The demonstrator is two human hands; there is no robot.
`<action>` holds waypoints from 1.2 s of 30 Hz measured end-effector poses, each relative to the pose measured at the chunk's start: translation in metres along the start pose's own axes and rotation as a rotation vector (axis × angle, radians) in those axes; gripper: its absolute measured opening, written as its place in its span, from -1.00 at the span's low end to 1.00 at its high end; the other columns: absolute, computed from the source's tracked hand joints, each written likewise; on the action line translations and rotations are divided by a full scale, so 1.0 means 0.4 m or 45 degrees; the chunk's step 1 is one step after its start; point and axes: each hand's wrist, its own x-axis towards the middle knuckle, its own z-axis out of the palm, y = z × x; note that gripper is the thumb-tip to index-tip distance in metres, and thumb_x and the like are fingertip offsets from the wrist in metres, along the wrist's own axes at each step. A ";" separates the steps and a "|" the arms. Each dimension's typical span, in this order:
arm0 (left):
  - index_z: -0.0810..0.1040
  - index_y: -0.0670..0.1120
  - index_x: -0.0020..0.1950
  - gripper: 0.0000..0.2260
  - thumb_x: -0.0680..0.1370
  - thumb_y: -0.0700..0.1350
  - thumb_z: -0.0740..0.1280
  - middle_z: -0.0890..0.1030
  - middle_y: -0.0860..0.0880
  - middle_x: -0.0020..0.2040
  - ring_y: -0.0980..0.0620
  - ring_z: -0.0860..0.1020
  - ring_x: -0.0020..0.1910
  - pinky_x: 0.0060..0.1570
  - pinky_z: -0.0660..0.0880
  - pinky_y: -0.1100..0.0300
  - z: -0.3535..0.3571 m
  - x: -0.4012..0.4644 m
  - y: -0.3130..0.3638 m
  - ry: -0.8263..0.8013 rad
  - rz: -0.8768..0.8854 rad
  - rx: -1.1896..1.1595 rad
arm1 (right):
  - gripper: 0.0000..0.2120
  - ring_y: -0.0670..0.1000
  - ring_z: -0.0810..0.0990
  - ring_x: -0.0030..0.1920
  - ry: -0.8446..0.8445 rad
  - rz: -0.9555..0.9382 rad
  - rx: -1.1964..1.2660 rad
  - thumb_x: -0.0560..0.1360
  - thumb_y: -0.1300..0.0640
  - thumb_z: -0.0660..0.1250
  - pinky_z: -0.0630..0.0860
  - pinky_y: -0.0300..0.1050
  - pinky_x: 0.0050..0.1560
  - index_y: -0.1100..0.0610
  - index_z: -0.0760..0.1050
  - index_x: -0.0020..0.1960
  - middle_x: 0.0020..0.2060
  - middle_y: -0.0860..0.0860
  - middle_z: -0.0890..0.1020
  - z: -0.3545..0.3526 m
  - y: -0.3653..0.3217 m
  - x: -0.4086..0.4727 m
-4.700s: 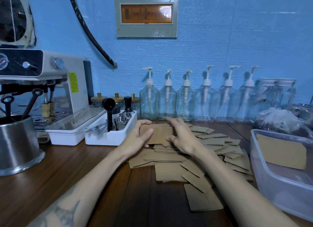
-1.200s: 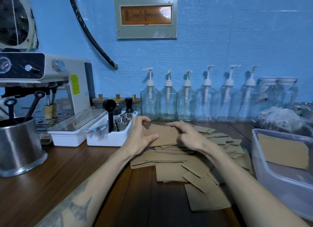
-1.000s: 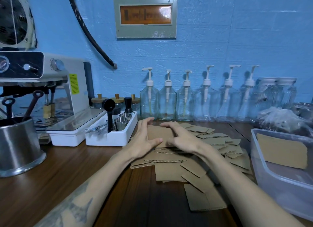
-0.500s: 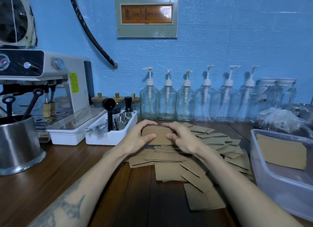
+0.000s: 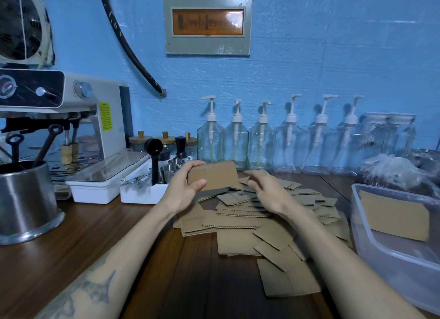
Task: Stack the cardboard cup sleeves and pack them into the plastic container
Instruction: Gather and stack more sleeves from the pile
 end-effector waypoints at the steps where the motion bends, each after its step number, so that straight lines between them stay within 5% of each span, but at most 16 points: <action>1: 0.48 0.05 0.26 -0.65 0.55 -0.26 0.39 0.56 0.07 0.11 0.04 0.54 0.13 0.23 0.51 0.01 -0.002 0.002 -0.001 0.027 -0.007 -0.007 | -0.64 0.07 0.40 0.35 -0.038 -0.002 -0.041 0.67 0.10 0.13 0.28 -0.09 0.35 0.10 0.37 0.45 0.27 0.08 0.48 0.004 0.004 0.000; 8: 0.47 0.04 0.28 -0.66 0.56 -0.23 0.39 0.57 0.04 0.07 -0.04 0.56 0.08 0.15 0.56 -0.09 -0.005 0.005 -0.011 0.061 -0.039 0.026 | -0.62 0.01 0.38 0.41 -0.265 -0.074 -0.143 0.64 0.14 0.20 0.19 -0.34 0.25 0.04 0.40 0.45 0.40 -0.02 0.47 0.031 0.002 0.007; 16: 0.47 0.07 0.24 -0.67 0.55 -0.23 0.40 0.55 0.09 0.06 0.04 0.55 0.06 0.08 0.56 0.06 0.000 0.005 -0.019 0.024 -0.036 0.046 | -0.55 0.05 0.21 0.52 -0.459 0.071 -0.253 0.64 -0.02 0.15 0.13 0.04 0.51 -0.11 0.24 0.53 0.52 -0.05 0.28 0.032 0.001 0.016; 21: 0.47 0.08 0.25 -0.67 0.56 -0.23 0.39 0.55 0.11 0.06 0.10 0.55 0.04 0.07 0.58 0.05 -0.002 0.005 -0.019 0.021 -0.055 0.025 | -0.42 0.05 0.29 0.36 -0.426 0.124 -0.248 0.52 -0.23 0.30 0.25 0.07 0.42 -0.03 0.35 0.46 0.24 0.00 0.38 0.027 0.000 0.021; 26: 0.46 0.07 0.24 -0.68 0.56 -0.23 0.38 0.54 0.10 0.06 0.03 0.55 0.05 0.06 0.55 0.09 -0.001 0.006 -0.022 0.021 -0.065 0.028 | -0.36 0.04 0.31 0.24 -0.338 0.176 -0.184 0.36 -0.26 0.47 0.33 -0.06 0.28 0.12 0.49 0.27 0.12 0.02 0.37 0.000 0.009 0.014; 29: 0.46 0.06 0.24 -0.69 0.57 -0.22 0.38 0.52 0.10 0.06 0.01 0.55 0.03 0.02 0.59 0.07 0.004 0.004 -0.022 0.012 -0.087 0.026 | -0.52 0.03 0.46 0.07 -0.210 0.225 -0.036 0.35 -0.06 0.56 0.39 -0.11 0.11 0.06 0.45 0.14 0.11 0.07 0.44 -0.014 0.016 0.018; 32: 0.45 0.05 0.24 -0.71 0.58 -0.22 0.35 0.53 0.02 0.08 0.01 0.57 -0.06 -0.14 0.63 0.12 0.007 0.002 -0.020 0.009 -0.116 0.001 | -0.73 0.08 0.55 0.14 -0.031 0.336 0.114 0.46 0.21 0.46 0.41 -0.17 0.13 0.07 0.51 0.12 0.10 0.08 0.59 -0.027 0.022 0.030; 36: 0.44 0.01 0.25 -0.70 0.59 -0.25 0.34 0.51 0.01 0.07 0.01 0.56 -0.09 -0.16 0.64 0.12 0.012 0.001 -0.017 -0.019 -0.142 -0.013 | -0.71 0.12 0.56 0.18 0.320 0.411 0.274 0.51 0.33 0.33 0.45 -0.08 0.23 0.17 0.55 0.21 0.12 0.10 0.63 -0.048 0.019 0.032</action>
